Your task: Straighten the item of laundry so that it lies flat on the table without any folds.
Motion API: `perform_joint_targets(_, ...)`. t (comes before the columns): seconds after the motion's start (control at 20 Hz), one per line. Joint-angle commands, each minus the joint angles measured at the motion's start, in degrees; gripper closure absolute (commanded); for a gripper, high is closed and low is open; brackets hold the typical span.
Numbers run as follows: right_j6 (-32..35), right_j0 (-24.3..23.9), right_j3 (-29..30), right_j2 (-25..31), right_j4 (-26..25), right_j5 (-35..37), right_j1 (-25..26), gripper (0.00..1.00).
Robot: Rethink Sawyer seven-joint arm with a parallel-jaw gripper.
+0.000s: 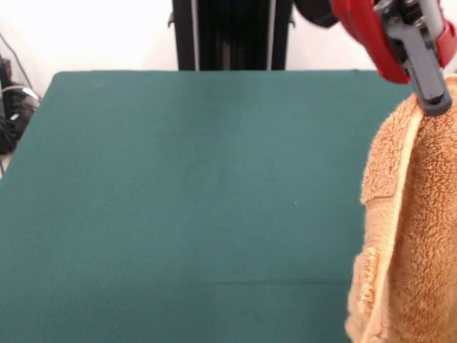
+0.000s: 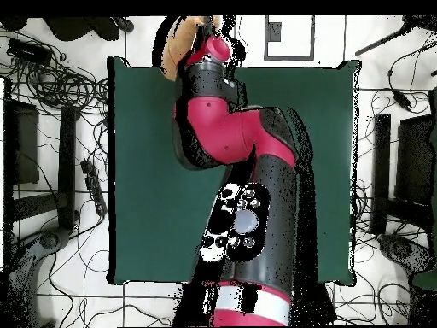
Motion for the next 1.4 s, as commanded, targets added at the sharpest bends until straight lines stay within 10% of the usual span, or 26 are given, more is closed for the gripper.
perform_joint_targets(0.05, 7.9, -1.6, 10.7, -1.6, 1.5, -9.7, 2.7, 1.00)
perform_joint_targets(0.8, 8.4, -7.0, 17.4, 2.4, -6.6, -26.2, 6.4, 1.00)
perform_joint_targets(1.4, 10.8, -6.5, 19.4, 2.3, -15.2, -20.1, 6.4, 1.00)
